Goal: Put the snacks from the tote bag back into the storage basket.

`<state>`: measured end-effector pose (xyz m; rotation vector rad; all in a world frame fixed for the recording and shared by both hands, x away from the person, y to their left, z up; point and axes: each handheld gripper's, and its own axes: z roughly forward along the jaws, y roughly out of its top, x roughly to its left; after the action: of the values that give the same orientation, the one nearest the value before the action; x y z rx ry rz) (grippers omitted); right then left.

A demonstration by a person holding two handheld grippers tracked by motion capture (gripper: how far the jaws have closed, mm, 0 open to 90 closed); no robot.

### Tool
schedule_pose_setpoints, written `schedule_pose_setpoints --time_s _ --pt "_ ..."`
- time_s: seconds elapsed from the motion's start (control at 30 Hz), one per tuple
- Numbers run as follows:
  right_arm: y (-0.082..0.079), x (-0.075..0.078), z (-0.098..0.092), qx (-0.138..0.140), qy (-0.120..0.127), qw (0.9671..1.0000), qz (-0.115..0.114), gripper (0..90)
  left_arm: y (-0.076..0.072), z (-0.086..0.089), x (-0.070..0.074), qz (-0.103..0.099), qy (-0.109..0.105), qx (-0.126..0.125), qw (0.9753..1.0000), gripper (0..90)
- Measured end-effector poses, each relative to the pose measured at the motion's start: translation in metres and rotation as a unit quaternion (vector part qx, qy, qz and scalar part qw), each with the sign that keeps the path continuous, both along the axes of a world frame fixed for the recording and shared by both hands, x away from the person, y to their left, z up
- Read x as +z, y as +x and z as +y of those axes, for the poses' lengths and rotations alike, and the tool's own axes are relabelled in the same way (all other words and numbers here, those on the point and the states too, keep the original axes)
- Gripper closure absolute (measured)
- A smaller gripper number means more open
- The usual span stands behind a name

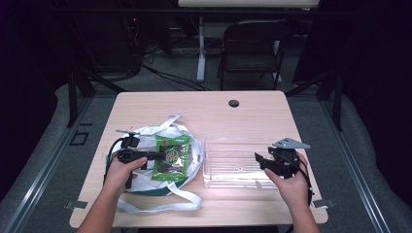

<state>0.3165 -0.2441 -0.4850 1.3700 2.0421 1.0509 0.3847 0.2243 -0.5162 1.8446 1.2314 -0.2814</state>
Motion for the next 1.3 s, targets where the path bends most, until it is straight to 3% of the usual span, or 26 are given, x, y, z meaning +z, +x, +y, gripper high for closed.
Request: schedule_pose_setpoints --time_s 0.4,0.73,0.93,1.3 --pt "0.0002 -0.0007 0.0005 0.002 0.0 1.0 0.001 43.0 -0.0017 -0.0064 0.0017 -0.008 0.006 -0.03 0.9995 68.6" --pt "0.0004 -0.0012 0.0011 0.006 -0.003 1.0 0.0 43.3 -0.0007 -0.0029 0.001 -0.004 -0.004 -0.038 0.9992 71.0" --pt "0.0004 -0.0013 0.0032 0.011 -0.017 0.9998 -0.002 43.7 0.0001 0.0 -0.0013 -0.001 -0.007 -0.044 0.999 71.2" --pt "0.001 -0.0024 0.004 0.015 -0.02 0.9997 0.004 43.7 -0.0005 0.0018 0.0004 0.009 0.004 -0.053 0.9985 71.1"
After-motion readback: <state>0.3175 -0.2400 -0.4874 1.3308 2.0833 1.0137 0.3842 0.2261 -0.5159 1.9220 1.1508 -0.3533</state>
